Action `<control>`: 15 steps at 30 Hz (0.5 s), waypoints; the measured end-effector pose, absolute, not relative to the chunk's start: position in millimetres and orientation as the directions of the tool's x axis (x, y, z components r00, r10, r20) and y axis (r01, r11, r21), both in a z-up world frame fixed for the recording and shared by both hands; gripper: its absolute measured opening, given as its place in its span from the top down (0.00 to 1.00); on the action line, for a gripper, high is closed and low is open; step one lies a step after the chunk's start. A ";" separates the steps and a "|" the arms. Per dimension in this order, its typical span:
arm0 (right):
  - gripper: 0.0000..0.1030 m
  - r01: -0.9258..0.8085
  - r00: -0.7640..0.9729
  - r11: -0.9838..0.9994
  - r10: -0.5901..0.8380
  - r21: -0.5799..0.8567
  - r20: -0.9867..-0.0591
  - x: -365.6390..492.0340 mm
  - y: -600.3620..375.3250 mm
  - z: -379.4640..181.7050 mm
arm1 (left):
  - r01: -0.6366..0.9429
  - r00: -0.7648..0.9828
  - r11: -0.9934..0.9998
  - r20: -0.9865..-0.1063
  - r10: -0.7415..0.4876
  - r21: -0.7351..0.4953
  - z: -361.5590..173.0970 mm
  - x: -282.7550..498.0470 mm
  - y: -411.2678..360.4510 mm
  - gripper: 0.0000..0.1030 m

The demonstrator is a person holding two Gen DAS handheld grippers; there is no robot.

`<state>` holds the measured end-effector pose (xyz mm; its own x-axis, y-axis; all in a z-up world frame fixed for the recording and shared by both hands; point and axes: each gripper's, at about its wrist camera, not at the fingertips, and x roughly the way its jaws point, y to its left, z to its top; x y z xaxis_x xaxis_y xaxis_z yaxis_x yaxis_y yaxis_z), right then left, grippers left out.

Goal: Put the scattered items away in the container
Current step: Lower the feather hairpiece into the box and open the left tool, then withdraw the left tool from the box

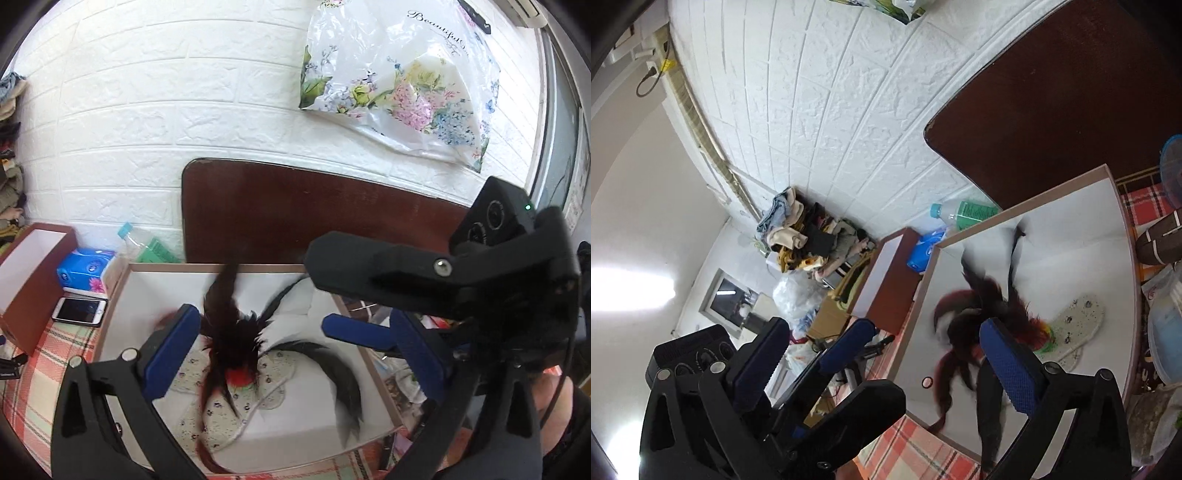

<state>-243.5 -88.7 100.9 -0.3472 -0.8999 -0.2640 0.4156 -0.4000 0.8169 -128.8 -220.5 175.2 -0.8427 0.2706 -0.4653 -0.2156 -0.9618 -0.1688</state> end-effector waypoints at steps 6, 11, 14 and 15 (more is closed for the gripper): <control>0.00 0.406 -0.354 -0.382 -0.903 0.830 -0.243 -237.9 -79.6 105.2 | -0.220 -0.840 -0.958 -0.465 0.281 -0.183 177.3 -124.3 -219.2 0.00; 0.00 0.409 -0.363 -0.372 -0.904 0.833 -0.225 -226.5 -69.2 111.8 | -0.233 -0.843 -0.956 -0.454 0.290 -0.177 184.4 -113.2 -212.3 0.00; 0.00 0.413 -0.368 -0.374 -0.903 0.830 -0.223 -217.0 -62.5 117.5 | -0.244 -0.843 -0.954 -0.449 0.298 -0.176 189.2 -104.2 -205.8 0.00; 0.00 0.414 -0.369 -0.373 -0.903 0.830 -0.221 -213.8 -60.1 119.3 | -0.248 -0.843 -0.953 -0.447 0.301 -0.174 190.8 -101.0 -203.0 0.00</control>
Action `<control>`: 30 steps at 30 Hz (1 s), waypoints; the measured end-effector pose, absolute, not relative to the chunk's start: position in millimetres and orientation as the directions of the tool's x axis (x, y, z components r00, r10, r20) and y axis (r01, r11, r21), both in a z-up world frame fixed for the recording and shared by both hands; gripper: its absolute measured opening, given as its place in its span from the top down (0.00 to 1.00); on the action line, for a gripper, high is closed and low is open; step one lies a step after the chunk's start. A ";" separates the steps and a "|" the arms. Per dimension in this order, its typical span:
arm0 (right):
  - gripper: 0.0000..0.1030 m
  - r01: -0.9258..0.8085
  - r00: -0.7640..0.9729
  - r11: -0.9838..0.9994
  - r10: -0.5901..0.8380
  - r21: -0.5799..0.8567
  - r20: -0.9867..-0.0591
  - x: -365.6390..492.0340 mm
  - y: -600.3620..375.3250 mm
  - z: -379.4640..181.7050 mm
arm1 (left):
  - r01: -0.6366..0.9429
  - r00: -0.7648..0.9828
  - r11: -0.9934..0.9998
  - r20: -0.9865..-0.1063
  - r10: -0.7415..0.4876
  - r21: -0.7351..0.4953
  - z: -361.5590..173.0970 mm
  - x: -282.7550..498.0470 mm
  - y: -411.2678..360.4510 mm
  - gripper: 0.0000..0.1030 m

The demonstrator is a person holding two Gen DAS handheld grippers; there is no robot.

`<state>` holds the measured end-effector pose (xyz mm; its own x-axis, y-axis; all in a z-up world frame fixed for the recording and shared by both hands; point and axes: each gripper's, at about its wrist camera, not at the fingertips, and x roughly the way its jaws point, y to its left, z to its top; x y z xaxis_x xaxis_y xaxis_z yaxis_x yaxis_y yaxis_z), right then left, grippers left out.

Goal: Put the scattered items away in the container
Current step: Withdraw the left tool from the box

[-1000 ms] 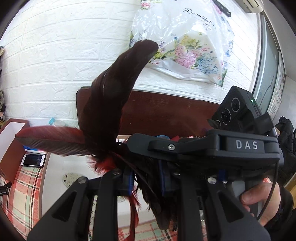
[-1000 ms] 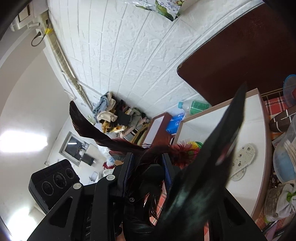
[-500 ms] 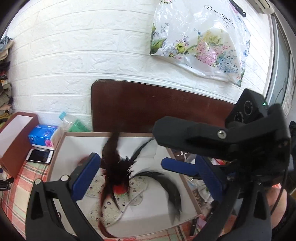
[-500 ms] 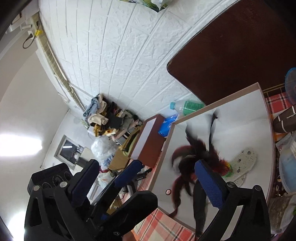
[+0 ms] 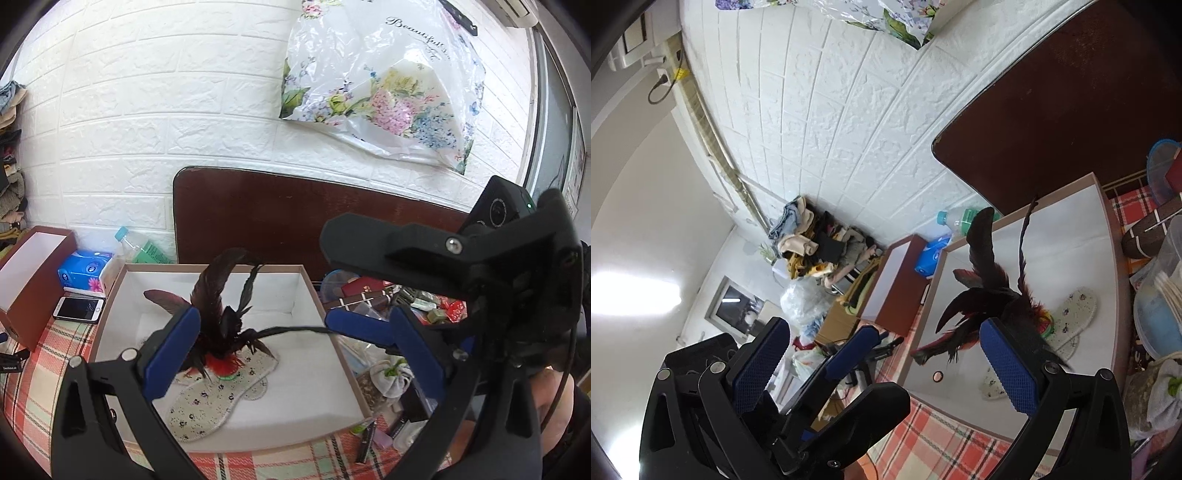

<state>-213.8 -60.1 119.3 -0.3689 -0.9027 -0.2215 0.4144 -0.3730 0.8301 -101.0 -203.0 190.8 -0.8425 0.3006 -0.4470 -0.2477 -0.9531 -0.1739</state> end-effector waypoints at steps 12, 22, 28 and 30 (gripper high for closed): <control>0.00 0.444 -0.401 -0.373 -0.896 0.815 -0.191 -168.2 -10.9 141.2 | -0.293 -0.847 -0.947 -0.424 0.320 -0.128 212.1 -61.7 -157.8 0.00; 0.00 0.411 -0.458 -0.412 -0.865 0.813 -0.206 -142.0 67.7 141.2 | -0.350 -0.812 -0.925 -0.443 0.379 -0.151 214.0 -50.1 -109.0 0.00; 0.00 0.294 -0.532 -0.508 -0.791 0.809 -0.304 -141.0 127.7 118.9 | -0.387 -0.764 -0.907 -0.492 0.417 -0.167 198.0 -58.2 -74.3 0.00; 0.00 0.250 -0.535 -0.532 -0.772 0.809 -0.343 -143.3 143.2 106.0 | -0.398 -0.734 -0.897 -0.519 0.438 -0.194 188.3 -63.9 -66.4 0.00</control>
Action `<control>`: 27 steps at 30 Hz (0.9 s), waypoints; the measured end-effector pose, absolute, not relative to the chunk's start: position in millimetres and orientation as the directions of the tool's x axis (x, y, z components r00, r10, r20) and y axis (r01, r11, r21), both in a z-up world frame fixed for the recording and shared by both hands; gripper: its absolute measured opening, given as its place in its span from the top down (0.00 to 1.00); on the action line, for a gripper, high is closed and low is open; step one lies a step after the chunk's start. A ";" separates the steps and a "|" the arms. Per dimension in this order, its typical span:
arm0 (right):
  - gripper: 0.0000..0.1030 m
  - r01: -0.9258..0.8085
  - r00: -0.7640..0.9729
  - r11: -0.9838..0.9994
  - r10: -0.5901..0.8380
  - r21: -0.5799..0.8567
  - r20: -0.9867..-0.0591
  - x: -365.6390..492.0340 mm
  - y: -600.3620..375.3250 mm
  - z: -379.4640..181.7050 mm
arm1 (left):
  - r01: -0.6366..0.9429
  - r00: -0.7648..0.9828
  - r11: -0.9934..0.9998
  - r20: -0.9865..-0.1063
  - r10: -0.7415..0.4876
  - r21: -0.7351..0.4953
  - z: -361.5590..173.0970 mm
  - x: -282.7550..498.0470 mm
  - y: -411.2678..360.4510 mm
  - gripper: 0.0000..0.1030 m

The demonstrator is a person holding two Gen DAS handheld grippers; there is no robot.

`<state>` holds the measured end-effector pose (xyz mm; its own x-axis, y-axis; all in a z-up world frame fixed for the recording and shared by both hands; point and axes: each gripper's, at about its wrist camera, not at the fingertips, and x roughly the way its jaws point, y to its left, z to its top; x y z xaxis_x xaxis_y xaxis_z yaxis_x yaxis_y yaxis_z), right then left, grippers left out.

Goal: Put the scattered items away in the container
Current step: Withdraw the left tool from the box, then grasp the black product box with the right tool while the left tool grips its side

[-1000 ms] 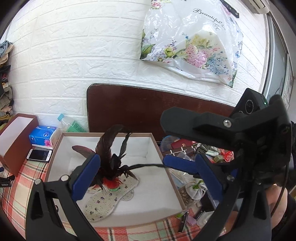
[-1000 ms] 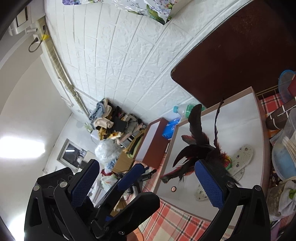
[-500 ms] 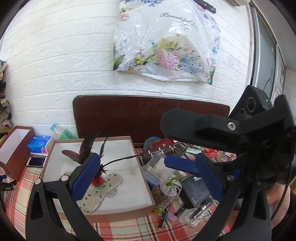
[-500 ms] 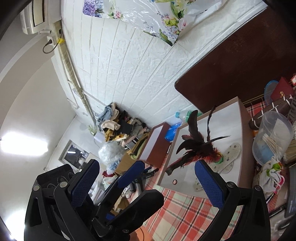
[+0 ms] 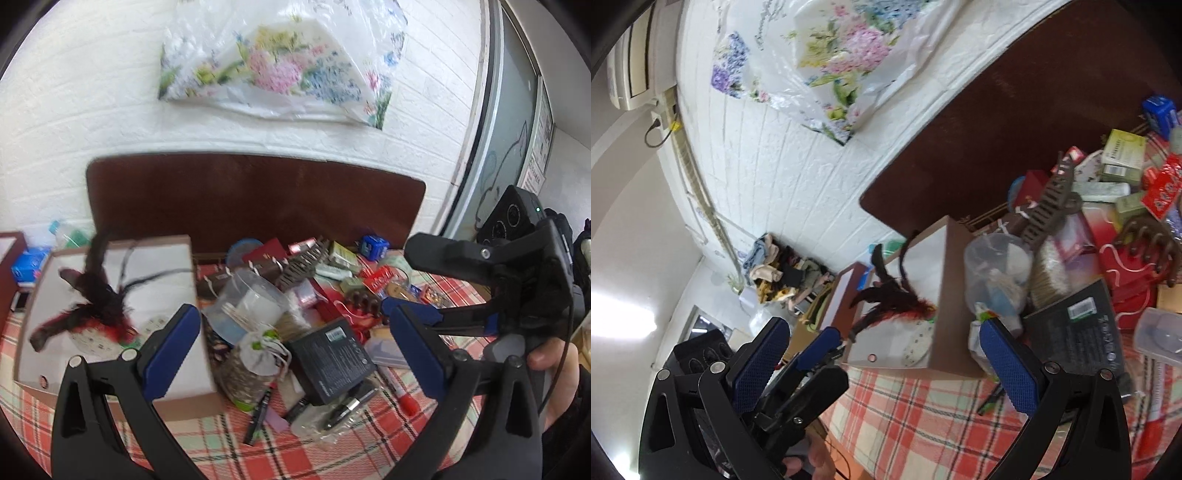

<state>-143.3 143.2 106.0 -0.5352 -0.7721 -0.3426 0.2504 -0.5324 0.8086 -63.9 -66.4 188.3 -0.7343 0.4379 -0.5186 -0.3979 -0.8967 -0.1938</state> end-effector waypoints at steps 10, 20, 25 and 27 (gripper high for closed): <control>0.00 0.065 -0.528 -0.562 -0.721 0.825 -0.449 -149.3 194.7 31.6 | -0.299 -0.628 -0.903 -0.650 0.429 -0.307 129.3 -91.1 -53.5 0.00; 0.00 0.053 -0.404 -0.689 -0.677 0.723 -0.616 -184.2 184.1 2.4 | -0.315 -0.520 -0.895 -0.731 0.442 -0.317 81.7 -106.8 -20.8 0.00; 0.00 0.123 -0.298 -0.776 -0.623 0.618 -0.723 -213.5 159.8 -0.7 | -0.309 -0.488 -0.889 -0.746 0.453 -0.338 64.0 -117.2 -5.2 0.00; 0.00 0.122 -0.277 -0.770 -0.633 0.627 -0.723 -219.5 157.9 -7.7 | -0.302 -0.479 -0.883 -0.744 0.466 -0.359 59.8 -121.6 -3.4 0.00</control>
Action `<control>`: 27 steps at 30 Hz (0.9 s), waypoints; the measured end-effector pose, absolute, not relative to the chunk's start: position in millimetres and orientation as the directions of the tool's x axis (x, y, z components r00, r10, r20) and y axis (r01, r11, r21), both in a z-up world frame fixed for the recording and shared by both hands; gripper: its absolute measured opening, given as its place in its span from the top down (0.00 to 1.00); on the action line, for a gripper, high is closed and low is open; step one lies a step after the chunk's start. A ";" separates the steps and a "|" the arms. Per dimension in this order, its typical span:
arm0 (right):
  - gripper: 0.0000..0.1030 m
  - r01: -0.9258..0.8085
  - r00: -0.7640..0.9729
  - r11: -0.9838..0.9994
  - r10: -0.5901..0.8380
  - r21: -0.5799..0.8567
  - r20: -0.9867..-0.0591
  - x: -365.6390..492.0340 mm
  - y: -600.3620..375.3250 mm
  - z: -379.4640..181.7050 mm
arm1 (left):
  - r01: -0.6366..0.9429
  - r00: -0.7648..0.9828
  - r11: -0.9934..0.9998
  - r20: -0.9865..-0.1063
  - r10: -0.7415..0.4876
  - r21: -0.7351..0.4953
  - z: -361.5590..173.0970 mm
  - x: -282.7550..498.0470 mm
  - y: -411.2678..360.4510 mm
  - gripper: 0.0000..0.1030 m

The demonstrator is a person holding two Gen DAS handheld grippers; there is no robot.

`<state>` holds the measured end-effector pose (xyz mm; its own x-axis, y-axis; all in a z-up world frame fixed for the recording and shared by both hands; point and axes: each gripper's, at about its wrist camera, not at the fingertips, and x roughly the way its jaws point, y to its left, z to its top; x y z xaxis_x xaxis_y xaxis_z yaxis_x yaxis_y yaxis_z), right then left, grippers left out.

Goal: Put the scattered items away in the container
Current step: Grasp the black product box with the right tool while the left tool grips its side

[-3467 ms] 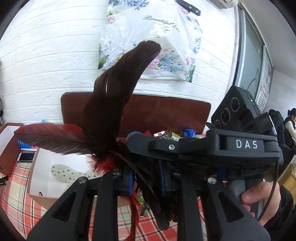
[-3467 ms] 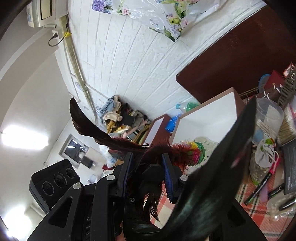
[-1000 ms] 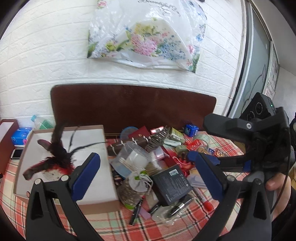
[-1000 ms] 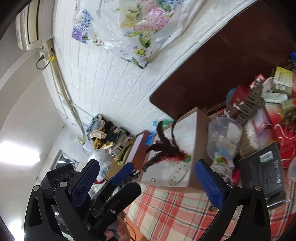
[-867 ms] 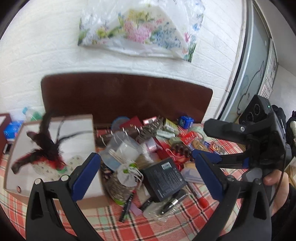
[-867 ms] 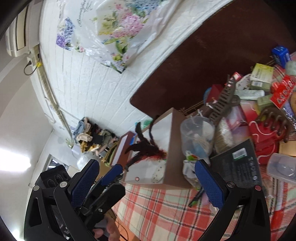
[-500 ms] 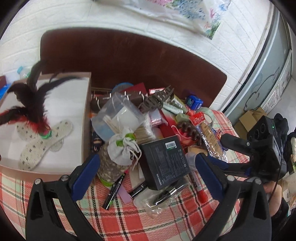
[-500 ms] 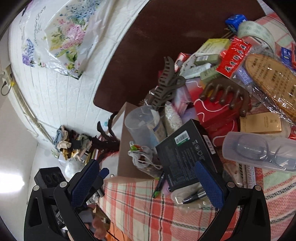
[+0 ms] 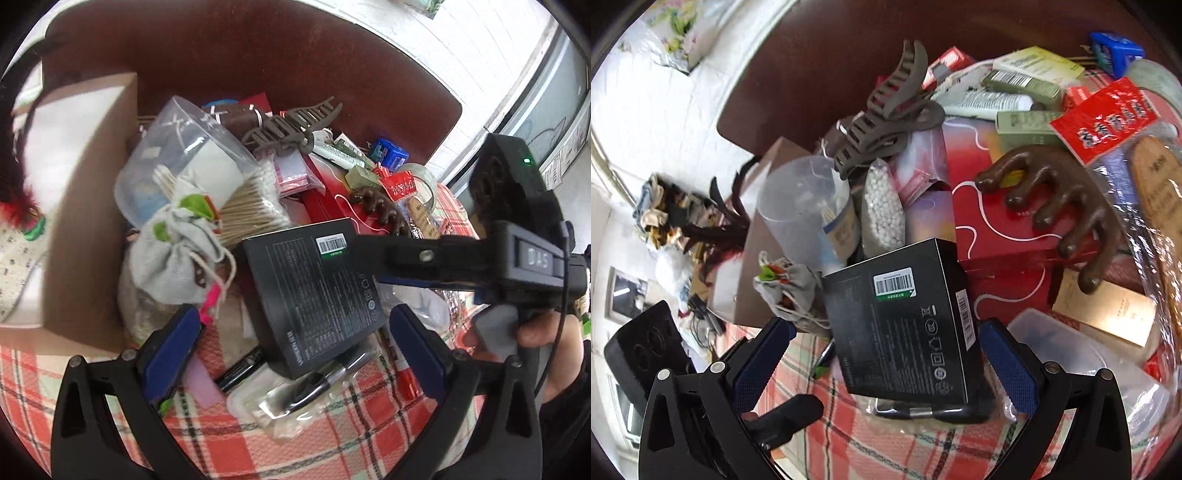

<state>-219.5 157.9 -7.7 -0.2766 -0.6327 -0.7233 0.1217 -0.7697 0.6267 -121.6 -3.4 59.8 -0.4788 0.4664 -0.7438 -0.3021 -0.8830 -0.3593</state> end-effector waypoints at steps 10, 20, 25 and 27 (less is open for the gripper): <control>0.00 0.144 -0.259 -0.670 -0.736 0.728 -0.626 -218.5 163.4 -26.4 | -0.286 -0.422 -0.857 -0.746 0.515 -0.430 41.9 -141.5 6.0 0.00; 0.00 0.243 -0.209 -0.678 -0.735 0.694 -0.645 -212.1 147.3 -19.8 | -0.240 -0.445 -0.888 -0.769 0.459 -0.392 29.9 -150.2 14.1 0.01; 0.05 0.228 -0.241 -0.713 -0.701 0.663 -0.671 -205.5 143.8 -19.7 | -0.259 -0.446 -0.899 -0.781 0.437 -0.354 29.3 -145.7 14.3 0.01; 0.09 0.203 -0.263 -0.717 -0.696 0.667 -0.668 -201.2 147.4 -19.2 | -0.259 -0.454 -0.898 -0.776 0.437 -0.355 32.0 -143.5 12.5 0.01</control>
<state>-201.2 147.4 -19.2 -0.2633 -0.6963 -0.6677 0.2027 -0.7166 0.6674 -143.5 12.5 32.0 -0.4537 0.4375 -0.7764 -0.2593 -0.8983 -0.3546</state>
